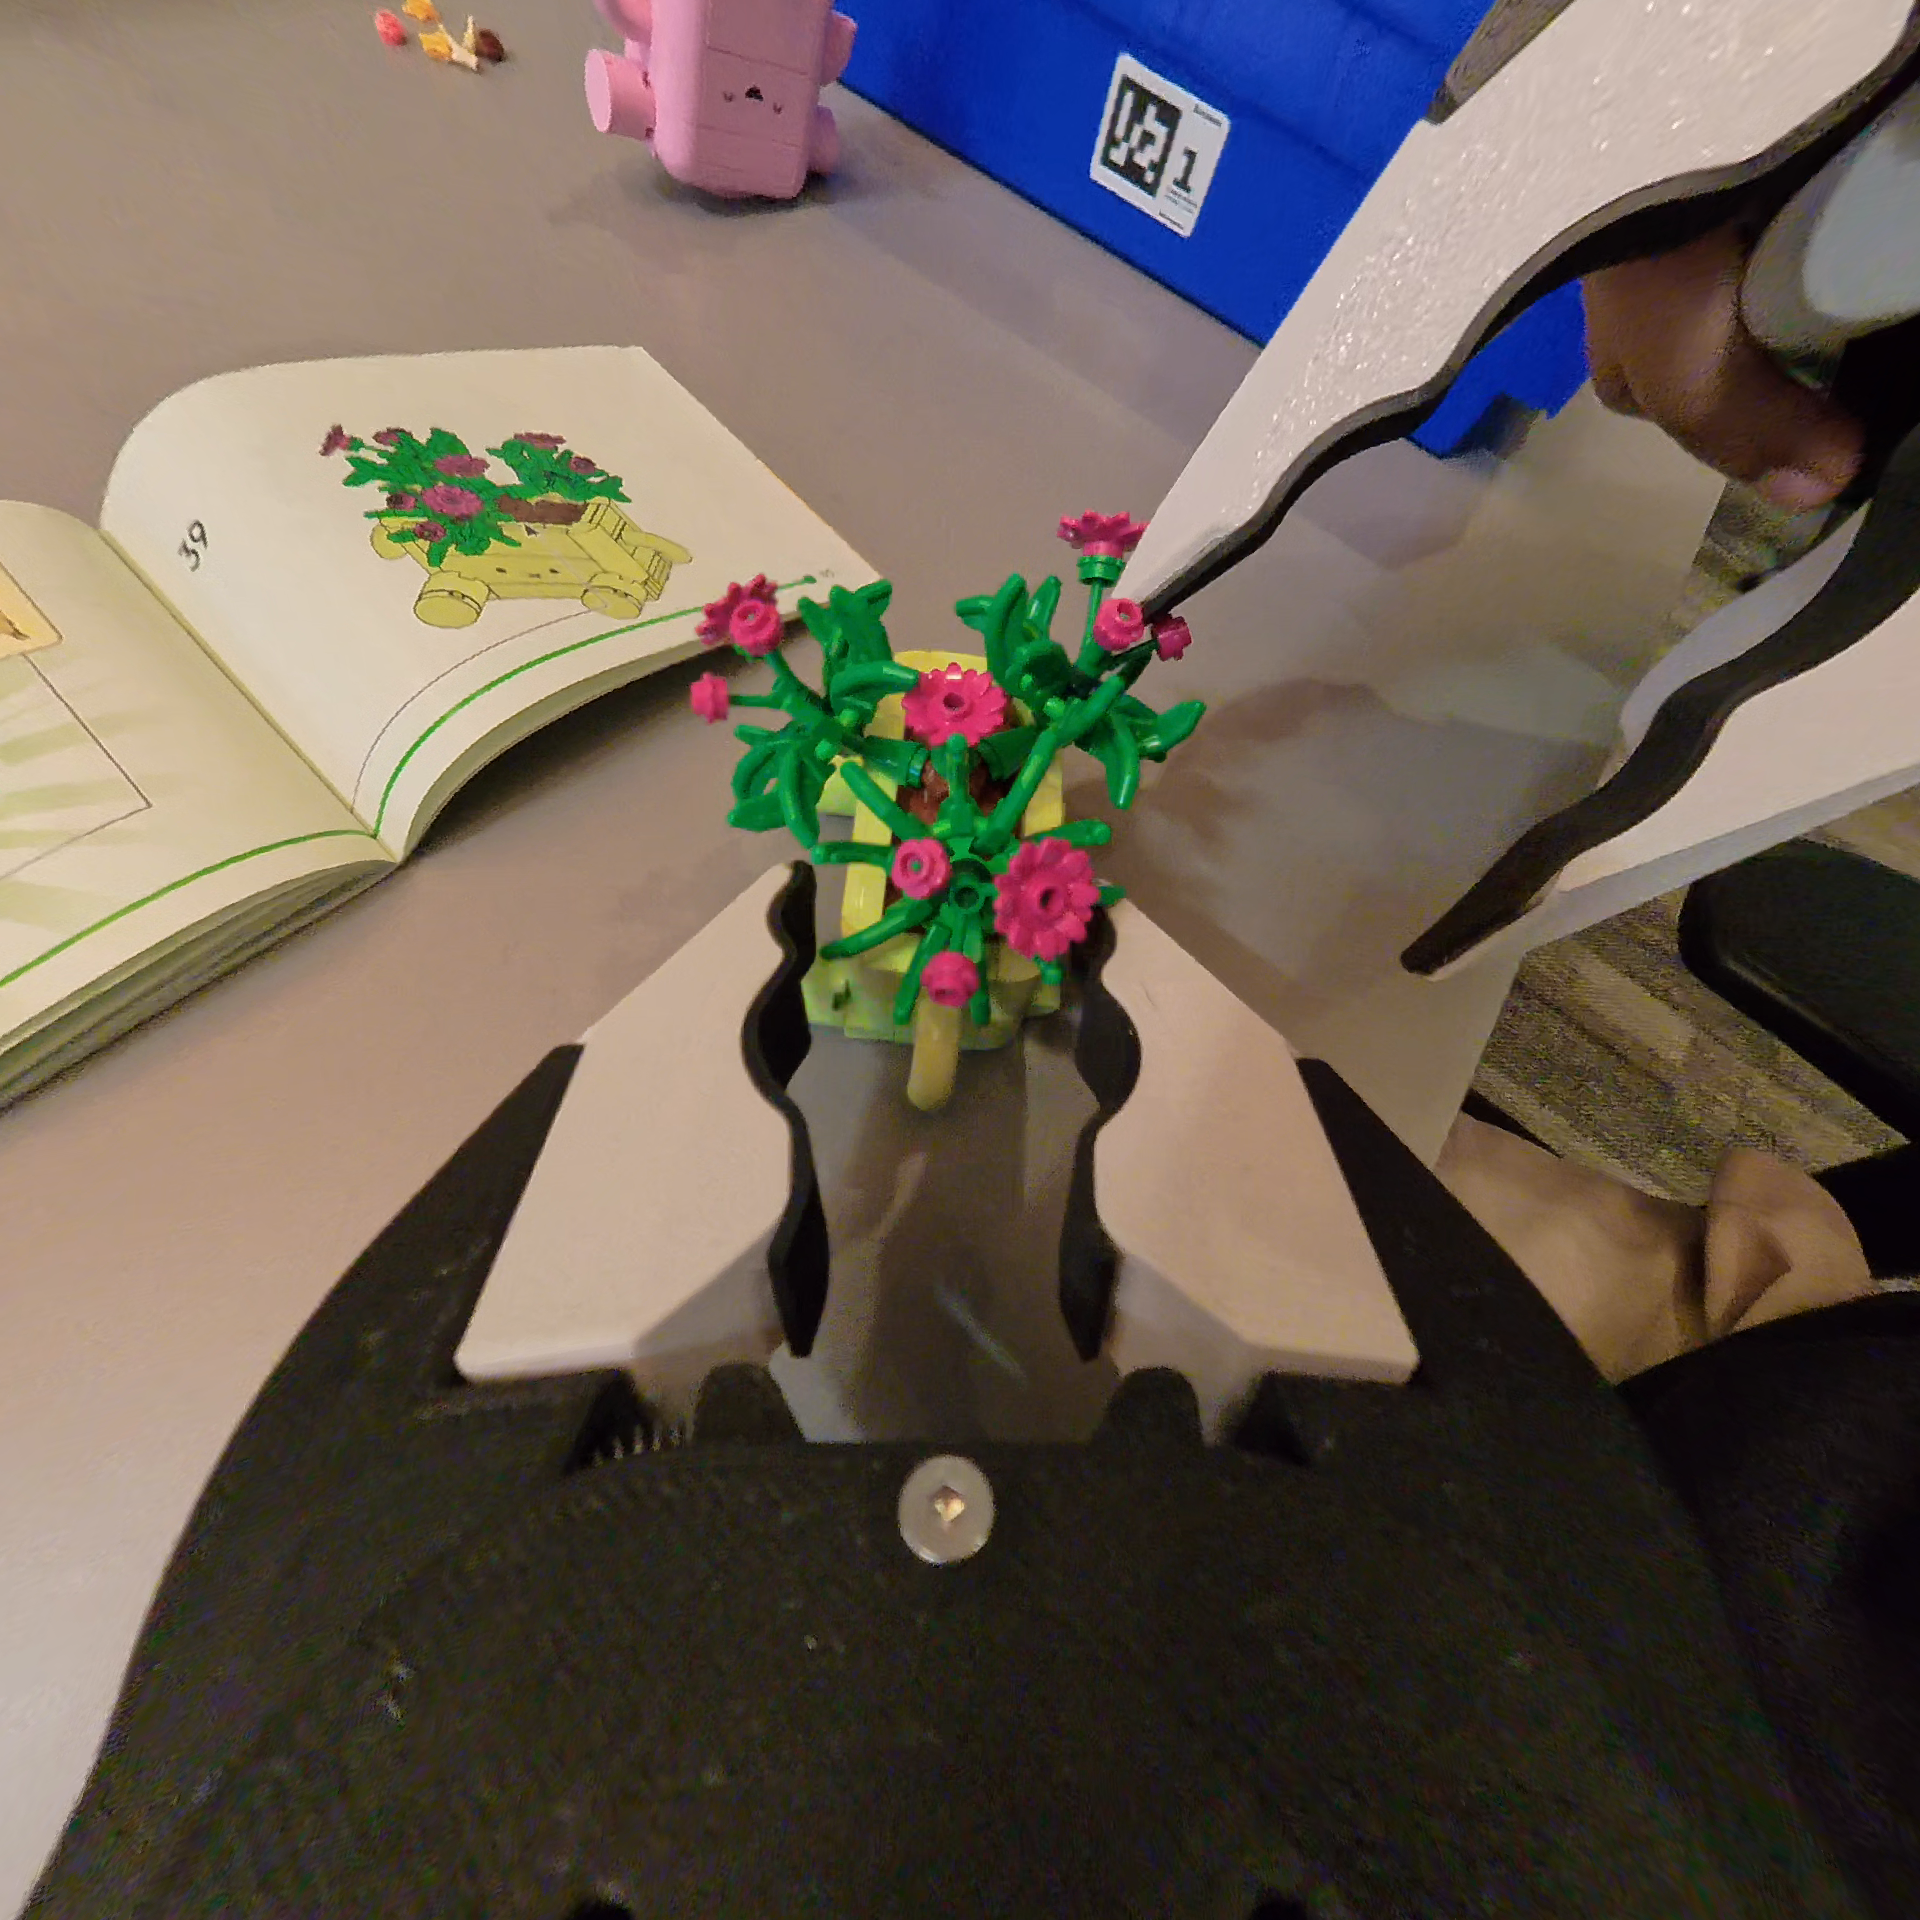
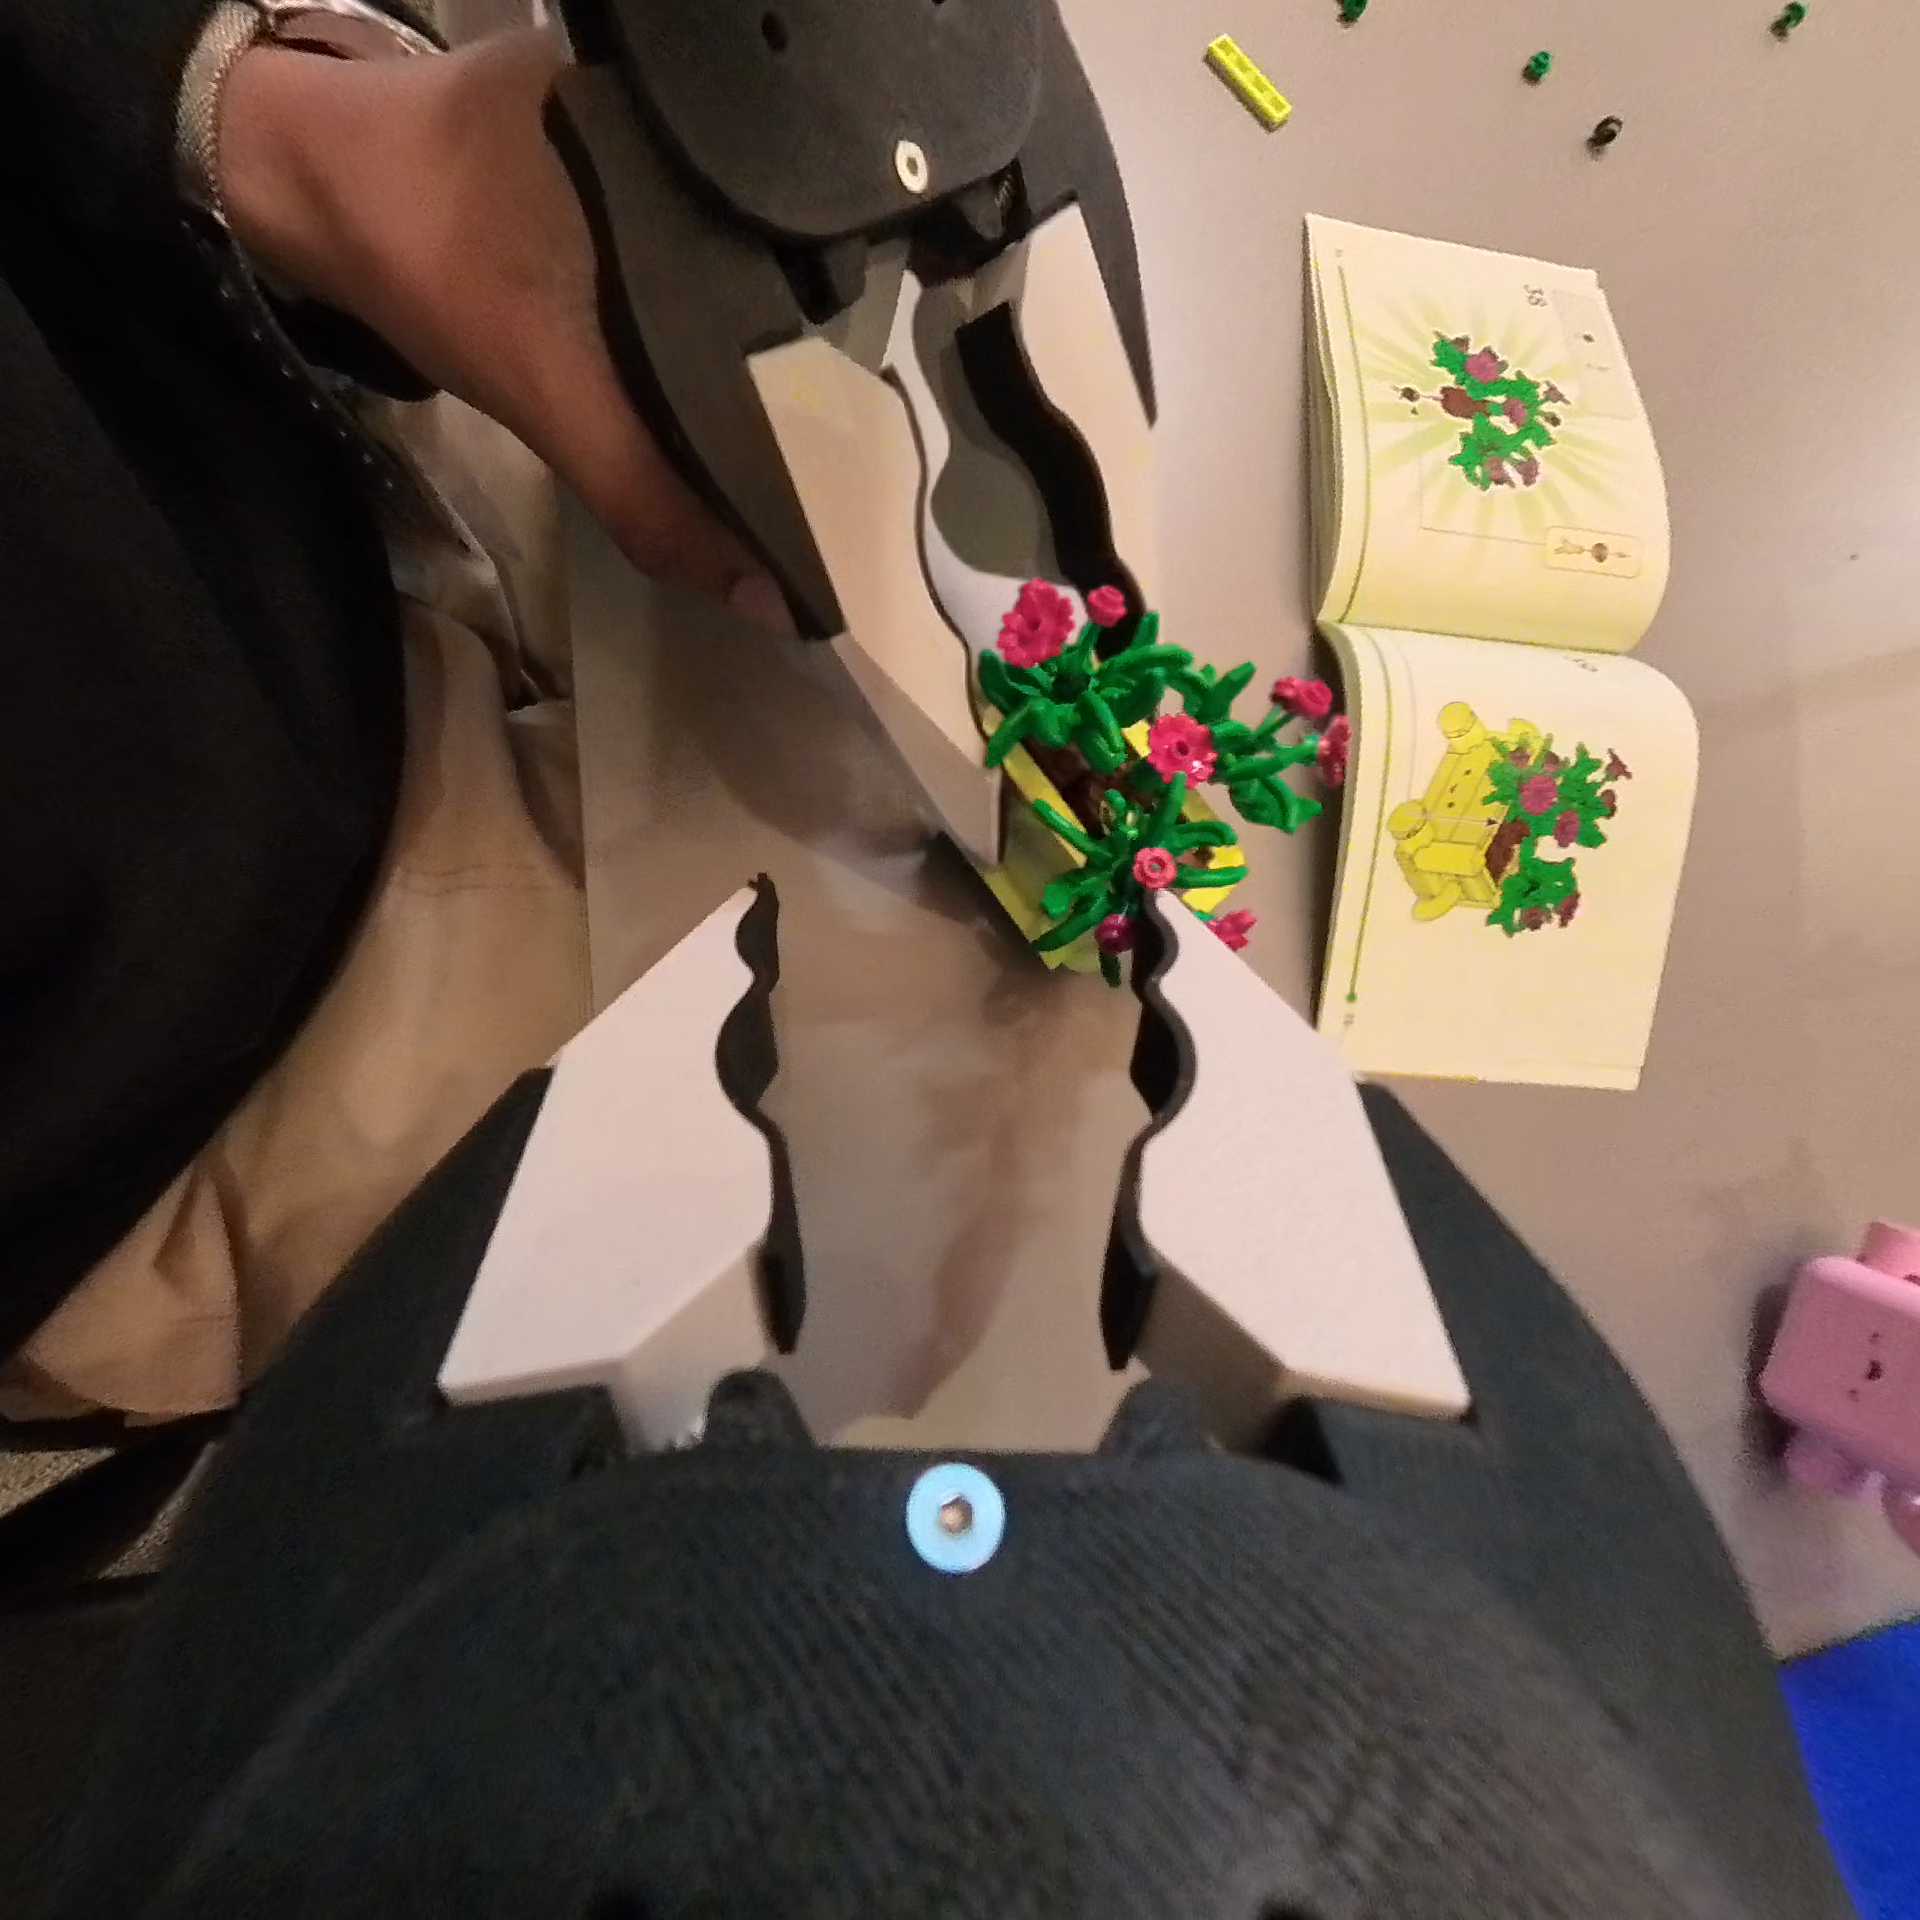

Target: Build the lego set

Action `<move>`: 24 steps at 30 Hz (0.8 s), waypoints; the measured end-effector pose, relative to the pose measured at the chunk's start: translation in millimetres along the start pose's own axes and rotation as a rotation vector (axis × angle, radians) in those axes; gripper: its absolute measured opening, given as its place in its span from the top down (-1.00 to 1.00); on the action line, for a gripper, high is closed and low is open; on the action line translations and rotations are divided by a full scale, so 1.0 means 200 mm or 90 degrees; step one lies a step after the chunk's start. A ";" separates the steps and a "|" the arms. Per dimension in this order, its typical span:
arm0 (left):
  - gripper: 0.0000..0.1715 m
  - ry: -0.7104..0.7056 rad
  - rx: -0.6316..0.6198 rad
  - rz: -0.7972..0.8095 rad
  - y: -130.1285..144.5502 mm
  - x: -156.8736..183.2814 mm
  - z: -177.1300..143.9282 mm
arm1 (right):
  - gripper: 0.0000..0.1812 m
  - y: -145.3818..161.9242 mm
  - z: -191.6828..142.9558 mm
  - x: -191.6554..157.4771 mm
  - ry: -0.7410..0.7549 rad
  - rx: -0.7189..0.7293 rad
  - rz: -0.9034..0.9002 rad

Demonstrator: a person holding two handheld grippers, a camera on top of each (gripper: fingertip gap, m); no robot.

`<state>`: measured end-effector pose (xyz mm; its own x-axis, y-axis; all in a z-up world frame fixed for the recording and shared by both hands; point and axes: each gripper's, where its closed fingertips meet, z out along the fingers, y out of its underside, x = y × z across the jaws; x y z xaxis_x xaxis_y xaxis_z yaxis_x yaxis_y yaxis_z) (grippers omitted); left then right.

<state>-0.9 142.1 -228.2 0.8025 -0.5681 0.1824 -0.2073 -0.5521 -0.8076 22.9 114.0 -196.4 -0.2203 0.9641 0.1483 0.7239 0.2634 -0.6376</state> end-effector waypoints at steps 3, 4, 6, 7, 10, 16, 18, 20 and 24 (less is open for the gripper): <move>0.39 -0.001 0.008 0.016 0.00 0.01 -0.02 | 0.26 0.02 -0.03 -0.03 0.014 0.010 0.015; 0.38 0.003 0.008 0.015 0.00 0.02 -0.03 | 0.26 0.03 -0.04 -0.04 0.017 0.018 0.022; 0.37 0.014 0.009 0.011 0.00 0.04 -0.03 | 0.27 0.04 -0.06 -0.06 0.021 0.044 0.039; 0.36 0.018 0.009 0.013 0.01 0.05 -0.03 | 0.28 0.04 -0.07 -0.07 0.023 0.060 0.048; 0.35 0.029 0.002 0.025 0.02 0.08 -0.03 | 0.27 0.05 -0.10 -0.09 0.031 0.113 0.080; 0.35 0.033 -0.024 0.039 0.04 0.12 0.01 | 0.25 0.07 -0.14 -0.08 0.064 0.176 0.113; 0.35 0.032 -0.034 0.039 0.05 0.13 0.02 | 0.26 0.07 -0.17 -0.06 0.086 0.193 0.123; 0.35 0.028 -0.034 0.042 0.05 0.14 0.01 | 0.26 0.08 -0.20 -0.06 0.104 0.215 0.138; 0.35 0.031 -0.040 0.040 0.06 0.17 0.01 | 0.26 0.12 -0.23 -0.07 0.129 0.245 0.172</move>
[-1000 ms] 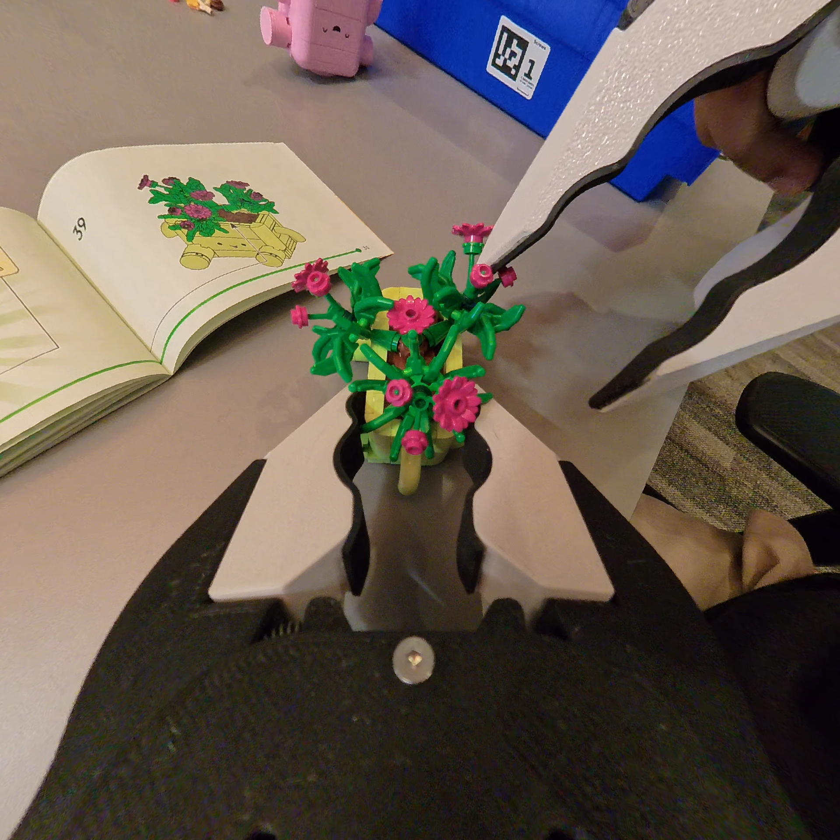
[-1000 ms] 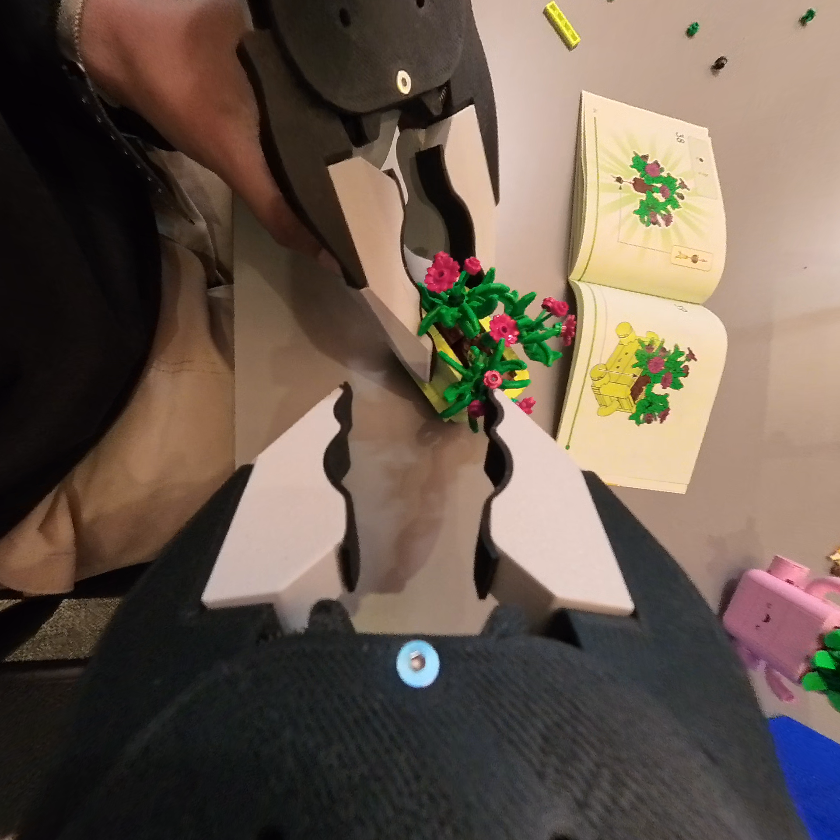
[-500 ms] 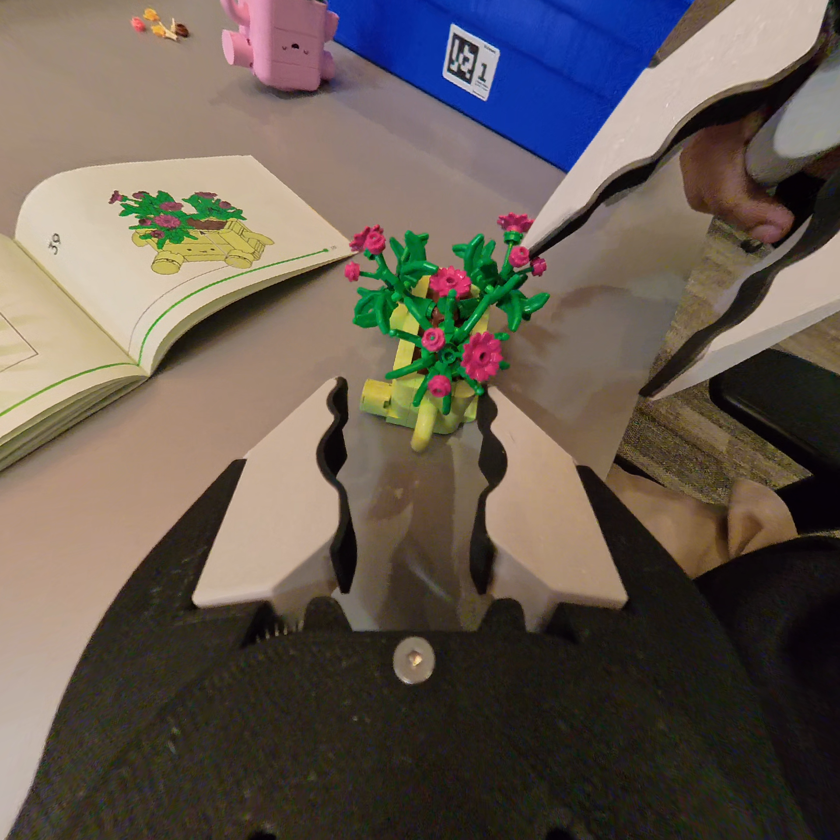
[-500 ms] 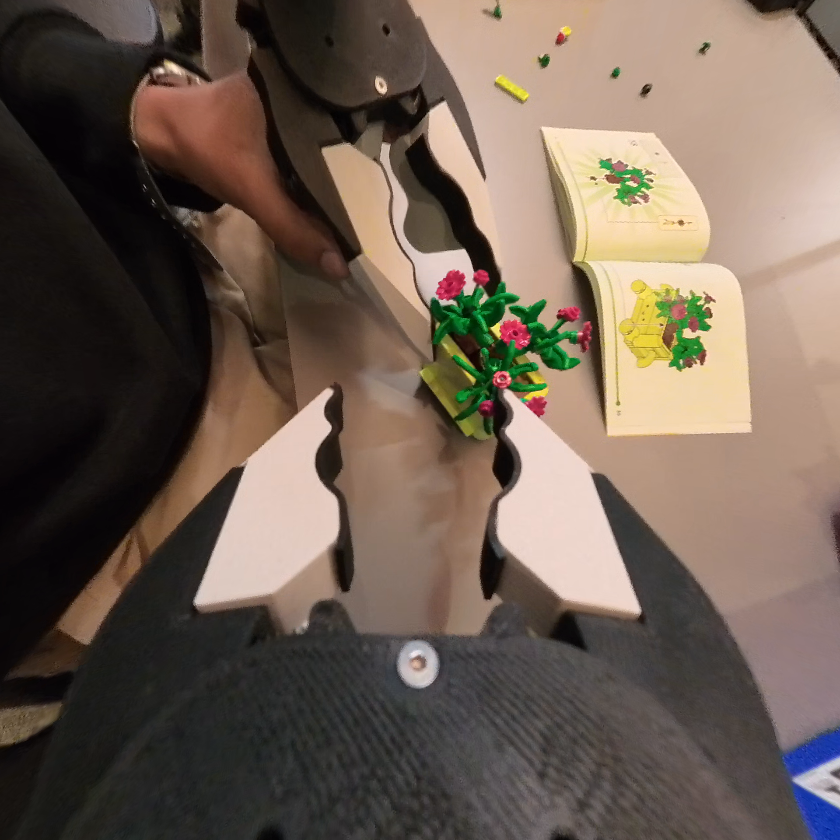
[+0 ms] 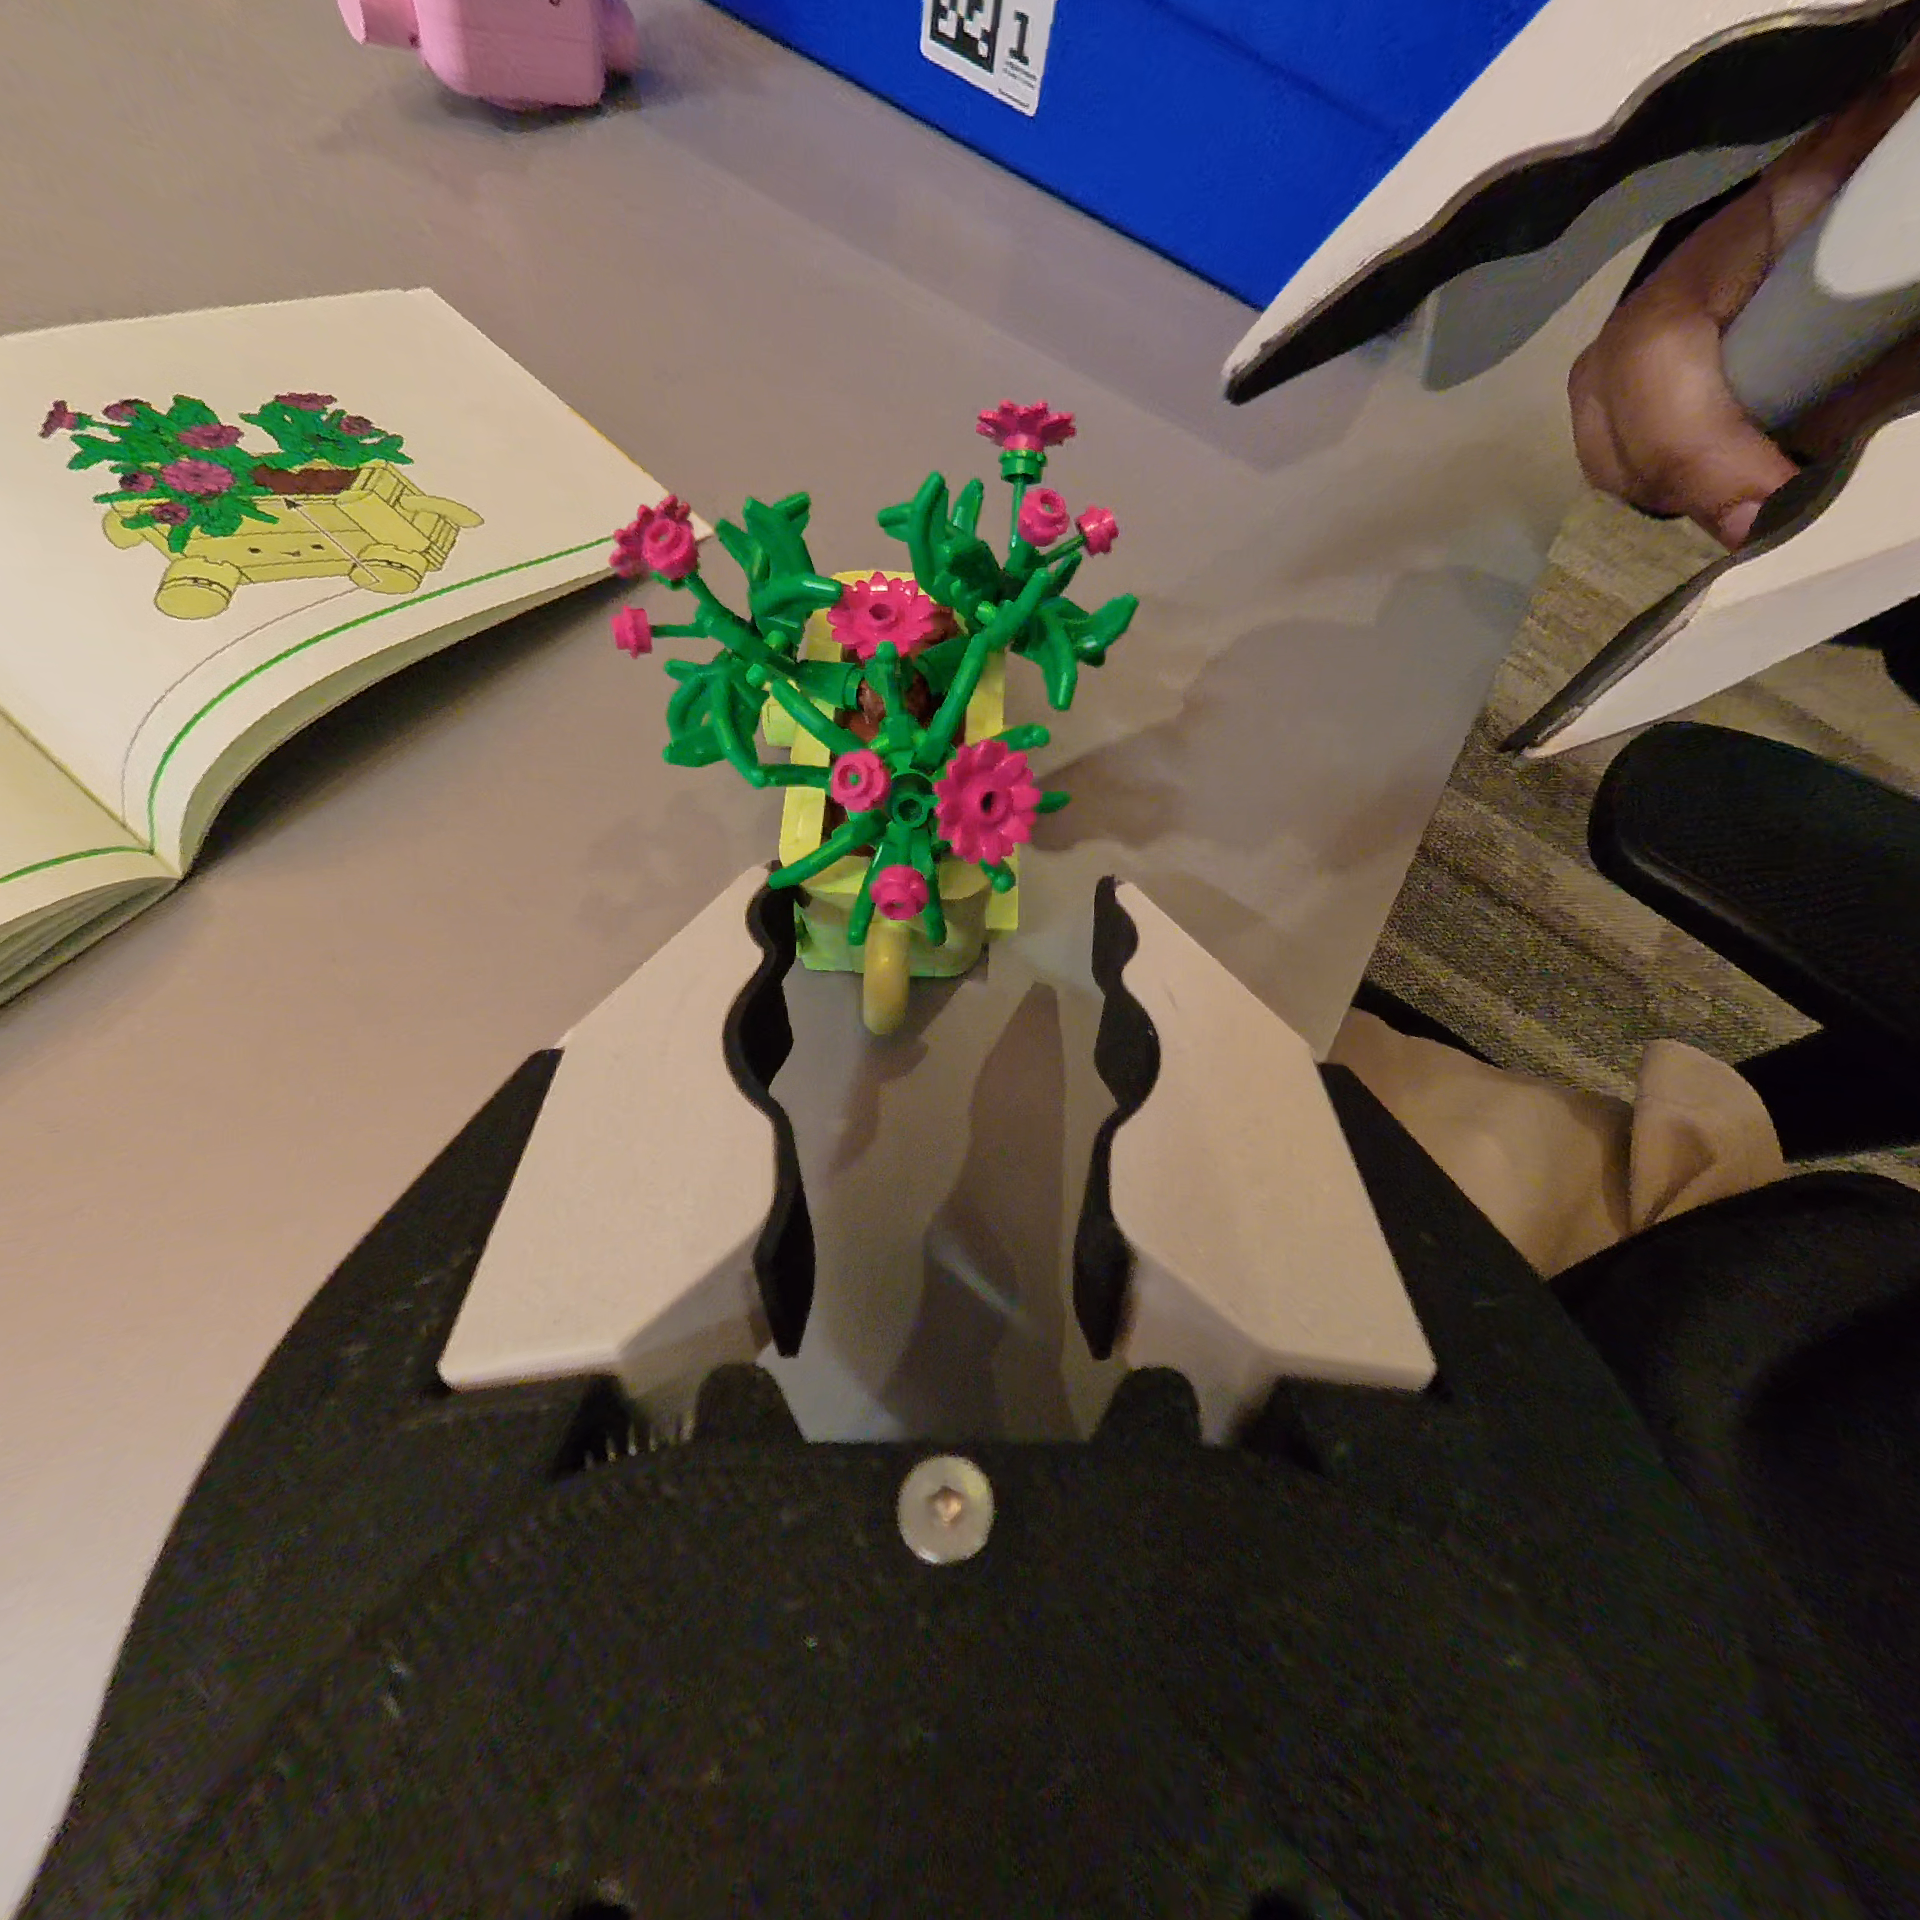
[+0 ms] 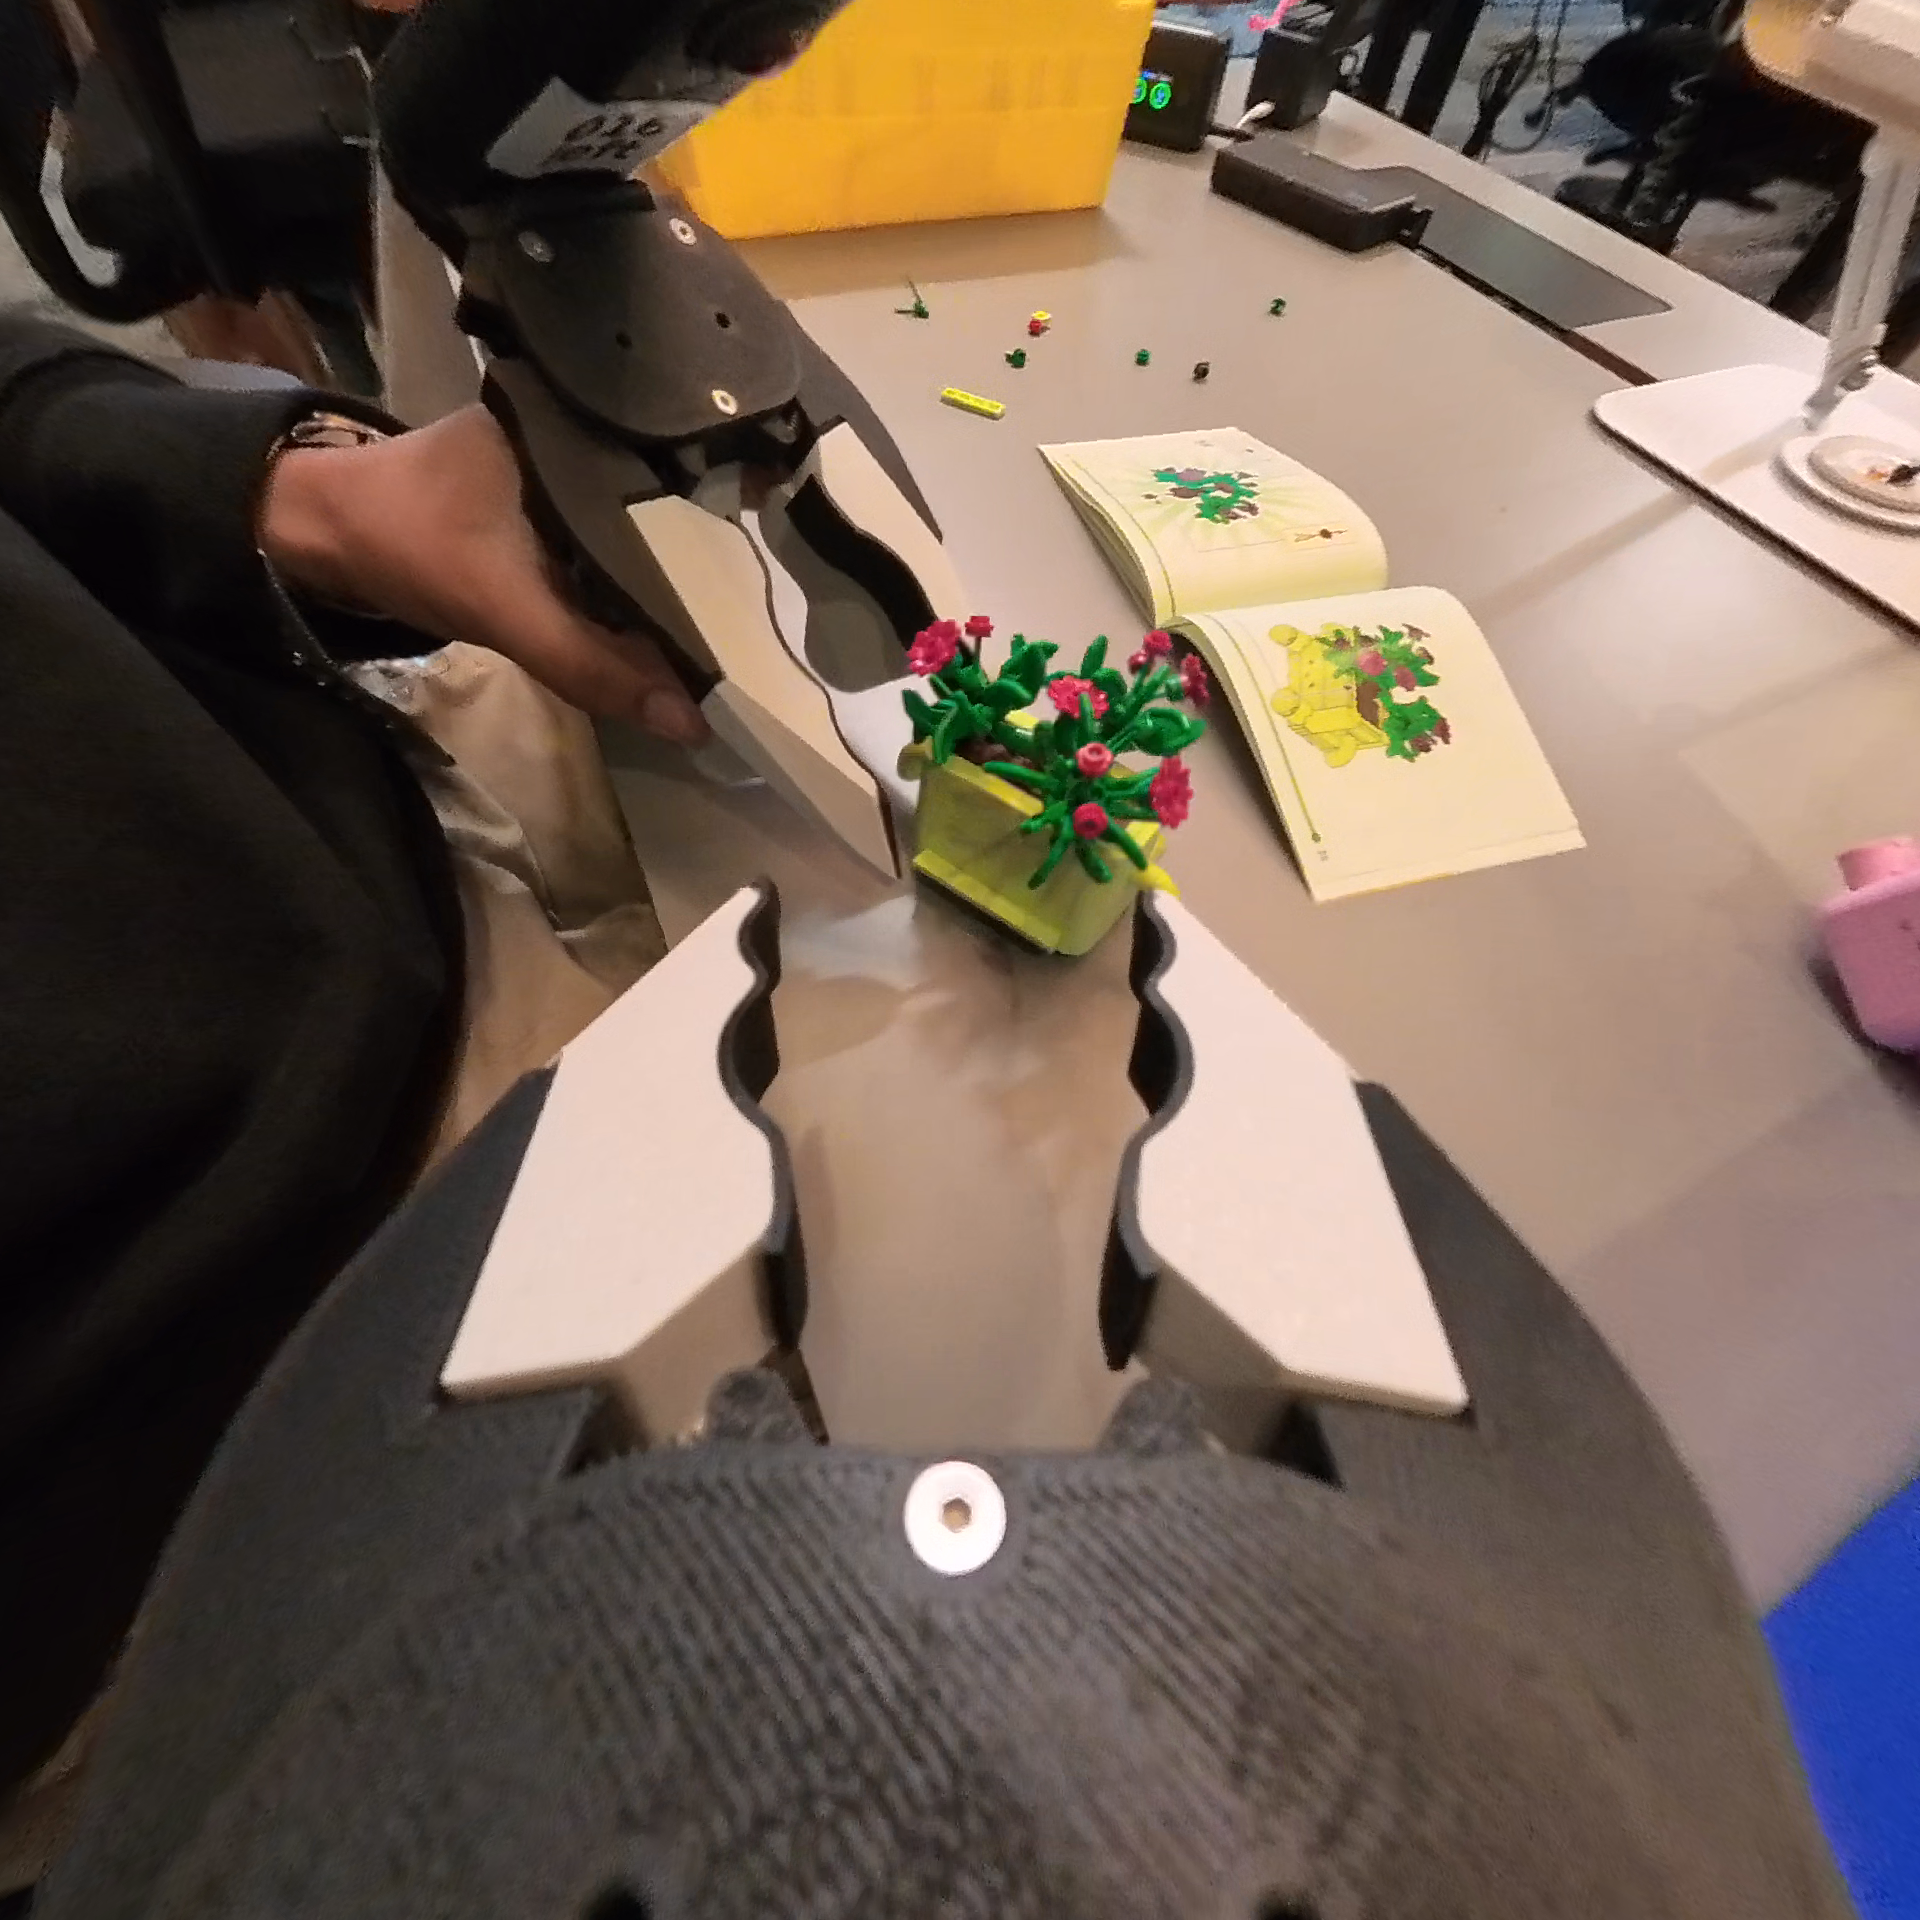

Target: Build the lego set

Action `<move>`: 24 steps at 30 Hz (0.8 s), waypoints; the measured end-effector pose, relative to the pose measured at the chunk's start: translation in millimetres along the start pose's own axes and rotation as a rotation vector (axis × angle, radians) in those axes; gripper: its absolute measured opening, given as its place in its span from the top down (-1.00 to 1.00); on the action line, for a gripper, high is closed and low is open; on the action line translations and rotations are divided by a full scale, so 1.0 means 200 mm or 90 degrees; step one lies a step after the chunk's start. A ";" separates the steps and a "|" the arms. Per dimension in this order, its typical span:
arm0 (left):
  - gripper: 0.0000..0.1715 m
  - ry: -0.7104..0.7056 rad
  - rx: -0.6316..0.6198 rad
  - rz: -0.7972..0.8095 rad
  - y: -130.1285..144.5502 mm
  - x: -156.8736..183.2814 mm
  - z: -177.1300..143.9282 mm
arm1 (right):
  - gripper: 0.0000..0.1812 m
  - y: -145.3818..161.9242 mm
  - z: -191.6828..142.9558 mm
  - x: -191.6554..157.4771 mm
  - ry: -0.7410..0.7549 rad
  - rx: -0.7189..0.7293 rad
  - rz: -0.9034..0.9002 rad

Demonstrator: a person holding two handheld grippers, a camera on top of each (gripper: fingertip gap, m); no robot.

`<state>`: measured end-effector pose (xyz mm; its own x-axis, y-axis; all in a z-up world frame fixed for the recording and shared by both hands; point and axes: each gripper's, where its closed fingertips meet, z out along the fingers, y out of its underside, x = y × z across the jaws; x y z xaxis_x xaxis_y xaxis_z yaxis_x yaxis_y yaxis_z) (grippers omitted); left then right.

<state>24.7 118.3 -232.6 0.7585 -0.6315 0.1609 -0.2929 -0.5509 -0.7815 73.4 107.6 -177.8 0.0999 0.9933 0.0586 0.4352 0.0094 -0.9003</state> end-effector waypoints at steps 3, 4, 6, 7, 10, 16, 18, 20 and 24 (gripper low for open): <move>0.35 -0.006 -0.008 0.008 0.00 0.00 0.00 | 0.26 0.01 -0.02 -0.01 0.010 0.030 0.036; 0.35 -0.008 -0.010 0.009 0.00 0.00 0.00 | 0.26 0.01 -0.03 -0.02 0.010 0.044 0.049; 0.35 -0.005 -0.012 0.004 0.00 0.00 0.00 | 0.26 0.01 -0.03 -0.03 0.013 0.064 0.070; 0.35 -0.003 -0.012 0.001 0.00 0.00 -0.01 | 0.27 0.01 -0.03 -0.04 0.017 0.069 0.076; 0.35 -0.002 -0.008 -0.009 0.02 0.00 -0.03 | 0.27 0.03 -0.02 -0.04 0.033 0.072 0.087; 0.32 0.023 0.018 -0.058 0.02 -0.01 -0.05 | 0.31 0.01 0.02 -0.06 0.021 0.117 0.142; 0.28 0.026 0.024 -0.066 0.01 -0.02 -0.06 | 0.37 0.01 0.05 -0.07 0.023 0.112 0.155; 0.21 0.021 0.036 -0.066 0.00 -0.03 -0.06 | 0.54 0.05 0.09 -0.06 0.056 0.077 0.147; 0.02 0.041 0.015 -0.080 0.01 -0.04 -0.02 | 0.63 0.11 0.18 -0.10 0.114 -0.001 0.083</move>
<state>16.0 119.2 -233.6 0.7487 -0.5931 0.2962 -0.1840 -0.6151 -0.7667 49.3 91.8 -213.9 0.3123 0.9498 0.0176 0.4097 -0.1179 -0.9046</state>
